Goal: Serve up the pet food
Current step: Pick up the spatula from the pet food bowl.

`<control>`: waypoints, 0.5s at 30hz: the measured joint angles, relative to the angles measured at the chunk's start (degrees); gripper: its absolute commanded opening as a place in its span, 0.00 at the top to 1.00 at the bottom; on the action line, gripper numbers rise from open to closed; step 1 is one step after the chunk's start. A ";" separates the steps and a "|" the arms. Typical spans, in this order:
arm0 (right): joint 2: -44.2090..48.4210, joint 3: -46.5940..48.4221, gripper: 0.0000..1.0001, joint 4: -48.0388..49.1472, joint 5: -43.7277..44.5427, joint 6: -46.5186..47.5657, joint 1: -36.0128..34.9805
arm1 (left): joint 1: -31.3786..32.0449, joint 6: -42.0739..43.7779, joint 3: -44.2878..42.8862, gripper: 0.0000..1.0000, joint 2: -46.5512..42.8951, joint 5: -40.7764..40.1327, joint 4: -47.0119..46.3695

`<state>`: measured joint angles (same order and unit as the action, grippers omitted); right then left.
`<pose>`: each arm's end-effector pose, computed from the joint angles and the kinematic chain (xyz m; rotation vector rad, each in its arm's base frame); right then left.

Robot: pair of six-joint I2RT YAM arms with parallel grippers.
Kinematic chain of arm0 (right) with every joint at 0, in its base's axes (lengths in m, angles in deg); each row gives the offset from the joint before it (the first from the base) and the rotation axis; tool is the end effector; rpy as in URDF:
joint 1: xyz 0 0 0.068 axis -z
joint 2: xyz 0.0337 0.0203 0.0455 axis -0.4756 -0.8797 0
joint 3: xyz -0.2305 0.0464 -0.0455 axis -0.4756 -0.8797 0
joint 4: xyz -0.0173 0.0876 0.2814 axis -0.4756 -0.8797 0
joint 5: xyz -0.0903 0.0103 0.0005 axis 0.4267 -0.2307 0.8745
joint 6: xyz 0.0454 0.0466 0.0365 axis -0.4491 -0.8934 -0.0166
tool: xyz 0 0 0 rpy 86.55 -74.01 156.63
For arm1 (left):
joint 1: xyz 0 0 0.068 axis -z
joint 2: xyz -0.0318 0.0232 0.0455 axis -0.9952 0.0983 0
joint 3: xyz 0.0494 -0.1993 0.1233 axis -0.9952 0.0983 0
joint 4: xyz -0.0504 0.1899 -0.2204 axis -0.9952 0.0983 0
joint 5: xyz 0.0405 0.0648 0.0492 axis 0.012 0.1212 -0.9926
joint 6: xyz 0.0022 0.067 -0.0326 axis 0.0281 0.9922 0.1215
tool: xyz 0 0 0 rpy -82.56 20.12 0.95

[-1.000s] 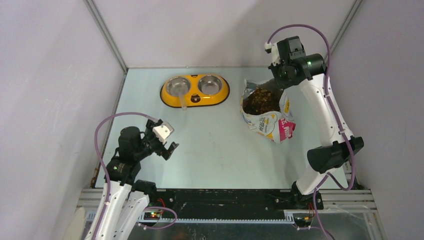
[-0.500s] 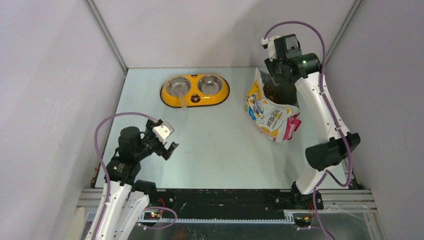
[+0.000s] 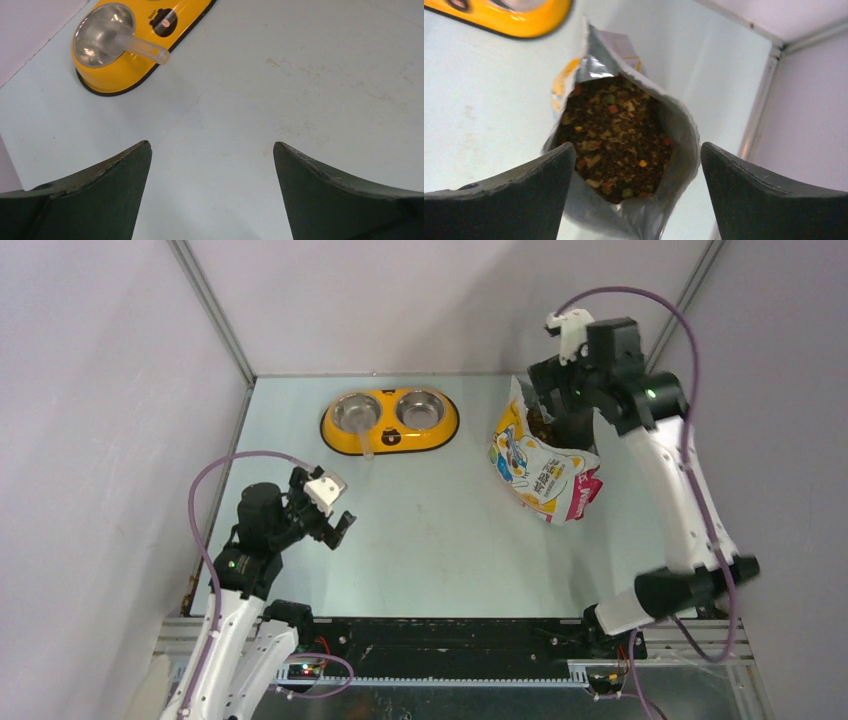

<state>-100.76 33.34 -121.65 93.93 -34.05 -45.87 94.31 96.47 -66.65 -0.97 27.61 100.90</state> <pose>0.3477 0.1027 0.4193 -0.4930 2.1768 -0.0524 0.2084 -0.0619 0.2616 0.8747 1.7936 -0.2244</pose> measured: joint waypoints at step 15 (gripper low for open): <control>35.45 -30.95 0.00 23.43 -16.81 0.02 1.84 | -0.20 -9.70 -28.00 0.00 40.50 -9.92 -4.66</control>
<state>-65.30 2.39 -98.21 77.13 -34.02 -44.04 94.12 86.77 -94.65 39.53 17.68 96.24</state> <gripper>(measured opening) 0.994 0.996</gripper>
